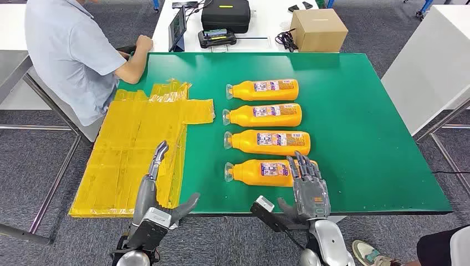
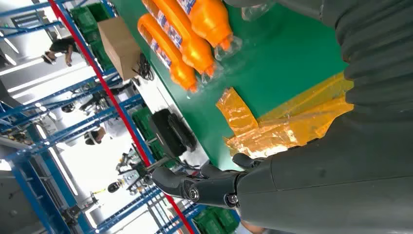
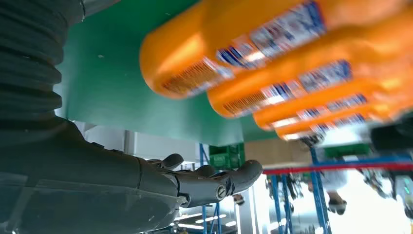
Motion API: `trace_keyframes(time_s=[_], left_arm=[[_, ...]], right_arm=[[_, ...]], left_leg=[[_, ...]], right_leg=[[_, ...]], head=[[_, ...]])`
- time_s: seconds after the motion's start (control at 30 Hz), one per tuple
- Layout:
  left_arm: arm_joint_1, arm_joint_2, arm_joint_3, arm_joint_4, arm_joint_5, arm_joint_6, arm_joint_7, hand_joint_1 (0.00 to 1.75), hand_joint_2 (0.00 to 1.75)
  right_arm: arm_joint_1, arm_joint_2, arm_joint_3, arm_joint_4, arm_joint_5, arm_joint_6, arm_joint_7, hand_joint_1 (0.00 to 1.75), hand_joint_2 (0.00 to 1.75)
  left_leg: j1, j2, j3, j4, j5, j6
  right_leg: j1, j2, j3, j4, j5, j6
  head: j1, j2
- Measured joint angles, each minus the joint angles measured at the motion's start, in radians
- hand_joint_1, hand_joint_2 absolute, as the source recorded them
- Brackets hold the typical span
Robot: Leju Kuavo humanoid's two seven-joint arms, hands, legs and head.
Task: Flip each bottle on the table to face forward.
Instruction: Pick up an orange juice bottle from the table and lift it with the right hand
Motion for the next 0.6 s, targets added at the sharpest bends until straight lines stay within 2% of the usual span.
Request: trace_keyframes(time_s=[0.27, 0.6], left_arm=[[-0.012, 0.007, -0.027, 0.026, 0.011, -0.006, -0.011, 0.00, 1.75], [-0.025, 0.012, -0.040, 0.056, 0.026, -0.019, -0.012, 0.00, 1.75]], right_arm=[[-0.052, -0.033, -0.020, 0.117, 0.047, 0.004, 0.033, 0.00, 1.75], [-0.102, -0.044, -0.028, 0.189, 0.067, 0.003, 0.036, 0.00, 1.75]], left_leg=[[0.000, 0.000, 0.000, 0.000, 0.000, 0.000], [0.000, 0.000, 0.000, 0.000, 0.000, 0.000]], right_leg=[[0.000, 0.000, 0.000, 0.000, 0.000, 0.000], [0.000, 0.000, 0.000, 0.000, 0.000, 0.000]], head=[[0.000, 0.000], [0.000, 0.000]])
